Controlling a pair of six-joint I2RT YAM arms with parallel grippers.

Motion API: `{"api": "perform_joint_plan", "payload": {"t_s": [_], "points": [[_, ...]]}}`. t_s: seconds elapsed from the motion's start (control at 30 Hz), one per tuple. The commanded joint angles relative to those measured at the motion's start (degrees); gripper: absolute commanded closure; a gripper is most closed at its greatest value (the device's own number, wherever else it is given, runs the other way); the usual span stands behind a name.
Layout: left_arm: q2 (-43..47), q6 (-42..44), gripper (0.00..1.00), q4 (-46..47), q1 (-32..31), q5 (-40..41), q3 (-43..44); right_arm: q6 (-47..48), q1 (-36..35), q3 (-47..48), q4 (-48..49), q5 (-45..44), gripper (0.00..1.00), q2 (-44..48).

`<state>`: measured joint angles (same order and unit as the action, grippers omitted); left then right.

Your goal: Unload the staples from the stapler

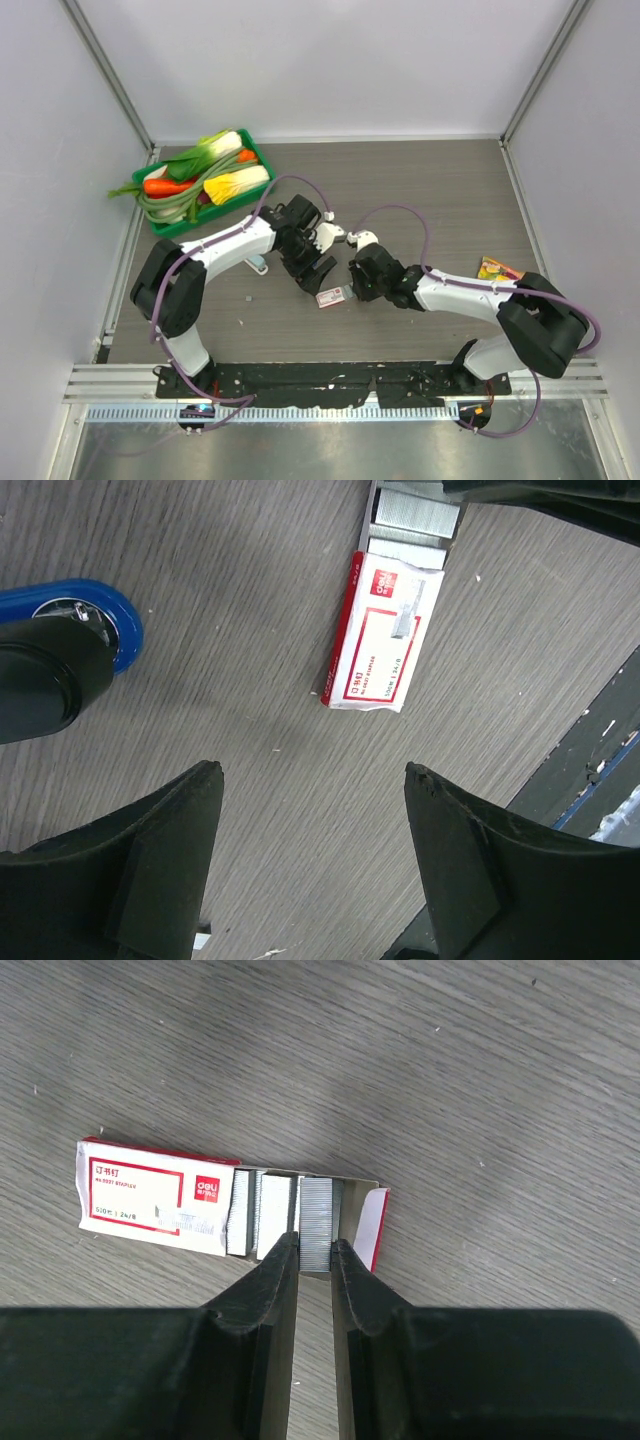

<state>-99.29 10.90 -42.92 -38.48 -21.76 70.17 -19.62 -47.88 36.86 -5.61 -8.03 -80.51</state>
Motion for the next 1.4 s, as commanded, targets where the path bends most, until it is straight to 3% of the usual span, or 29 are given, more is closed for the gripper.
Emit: {"api": "perform_joint_plan", "payload": {"t_s": [0.0,0.37,0.57,0.8,0.93,1.03,1.2,1.37], "points": [[1.2,0.1,0.23,1.5,0.3,0.2,-0.6,-0.2,-0.5,2.3,2.2,-0.2,0.95,-0.5],[1.9,0.6,0.23,1.8,0.3,0.8,-0.8,0.5,-0.5,3.0,1.7,0.5,0.69,-0.7],[2.2,0.7,0.23,1.8,0.3,0.7,-0.6,0.8,-0.6,2.7,1.7,1.1,0.64,-0.3],[2.1,0.5,0.23,1.8,0.3,0.8,-0.7,1.1,-0.6,3.3,0.5,-0.4,0.70,1.6],[1.5,0.2,0.23,2.1,0.3,0.8,0.1,0.2,-0.6,2.8,-1.2,-1.5,0.89,5.4],[0.5,-0.2,0.23,2.0,0.3,0.4,1.9,-1.4,-0.6,2.0,-3.3,-2.7,0.98,7.0],[-2.2,-0.5,0.23,2.1,0.3,-1.0,4.7,-5.1,0.1,0.2,-7.6,-6.7,0.97,11.2],[-5.5,-1.2,0.23,1.9,-0.5,-4.5,8.4,-9.2,2.6,-2.1,-8.7,-5.3,0.75,12.9]]}}
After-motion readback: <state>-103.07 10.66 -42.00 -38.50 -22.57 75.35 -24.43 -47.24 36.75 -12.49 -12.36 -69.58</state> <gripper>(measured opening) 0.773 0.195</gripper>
